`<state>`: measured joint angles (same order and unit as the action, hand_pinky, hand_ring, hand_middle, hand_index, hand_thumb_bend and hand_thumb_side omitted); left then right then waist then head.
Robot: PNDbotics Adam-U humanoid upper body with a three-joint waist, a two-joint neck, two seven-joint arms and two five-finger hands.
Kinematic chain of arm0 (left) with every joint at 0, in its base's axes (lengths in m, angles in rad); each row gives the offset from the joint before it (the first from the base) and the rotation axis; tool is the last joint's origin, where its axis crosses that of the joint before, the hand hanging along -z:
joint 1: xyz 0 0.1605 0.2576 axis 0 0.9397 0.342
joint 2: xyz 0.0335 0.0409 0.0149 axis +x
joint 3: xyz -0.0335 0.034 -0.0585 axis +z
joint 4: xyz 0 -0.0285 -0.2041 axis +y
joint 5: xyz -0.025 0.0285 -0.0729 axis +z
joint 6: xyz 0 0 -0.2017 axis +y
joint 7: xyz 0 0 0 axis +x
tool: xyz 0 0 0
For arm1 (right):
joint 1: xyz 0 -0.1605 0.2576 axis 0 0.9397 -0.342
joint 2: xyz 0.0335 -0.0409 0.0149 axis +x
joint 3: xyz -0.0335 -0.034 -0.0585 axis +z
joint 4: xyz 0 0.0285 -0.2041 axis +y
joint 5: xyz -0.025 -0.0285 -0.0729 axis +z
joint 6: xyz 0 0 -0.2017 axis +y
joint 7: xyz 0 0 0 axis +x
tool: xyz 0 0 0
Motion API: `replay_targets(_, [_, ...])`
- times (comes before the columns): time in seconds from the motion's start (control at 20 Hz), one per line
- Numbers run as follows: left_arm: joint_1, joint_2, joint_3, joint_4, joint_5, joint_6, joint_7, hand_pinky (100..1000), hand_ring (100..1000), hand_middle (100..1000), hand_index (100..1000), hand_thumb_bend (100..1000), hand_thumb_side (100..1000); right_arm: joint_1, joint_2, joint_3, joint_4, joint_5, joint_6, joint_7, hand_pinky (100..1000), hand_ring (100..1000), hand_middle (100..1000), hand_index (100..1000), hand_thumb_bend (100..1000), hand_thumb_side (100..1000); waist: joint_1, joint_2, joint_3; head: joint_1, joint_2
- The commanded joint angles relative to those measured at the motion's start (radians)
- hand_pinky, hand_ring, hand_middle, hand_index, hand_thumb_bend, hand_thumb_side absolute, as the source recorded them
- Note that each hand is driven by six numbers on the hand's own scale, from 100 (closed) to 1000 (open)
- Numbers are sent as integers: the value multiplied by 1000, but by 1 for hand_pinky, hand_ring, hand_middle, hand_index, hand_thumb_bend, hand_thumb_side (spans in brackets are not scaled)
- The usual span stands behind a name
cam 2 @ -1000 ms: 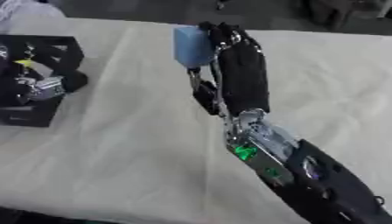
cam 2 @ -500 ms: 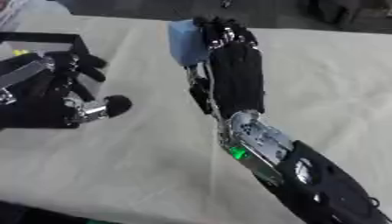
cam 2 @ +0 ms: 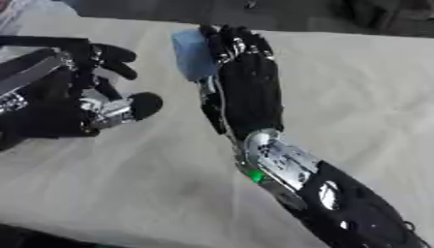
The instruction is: Pick up the objects with one hand, pass them to the other hand, and then place them into the box on the other side of the table.
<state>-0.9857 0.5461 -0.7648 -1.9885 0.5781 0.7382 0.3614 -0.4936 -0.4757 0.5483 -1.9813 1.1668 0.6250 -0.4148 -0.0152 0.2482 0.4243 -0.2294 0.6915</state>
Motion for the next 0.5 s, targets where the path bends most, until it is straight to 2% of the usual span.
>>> replay_targets(0.05, [-19,-3,8,-11,26,169,222,1000,567,744,886,612,457,-17,1,5,-19,-2,-11,-12,589,649,504,478,252,100,1,-13,-2,5,-16])
replay_targets(0.5, [-14,-11,-10,-11,79,169,365,1000,586,756,902,637,398,-22,3,26,-19,-14,-20,-70,581,640,509,482,217,100,0,-8,-3,12,-24])
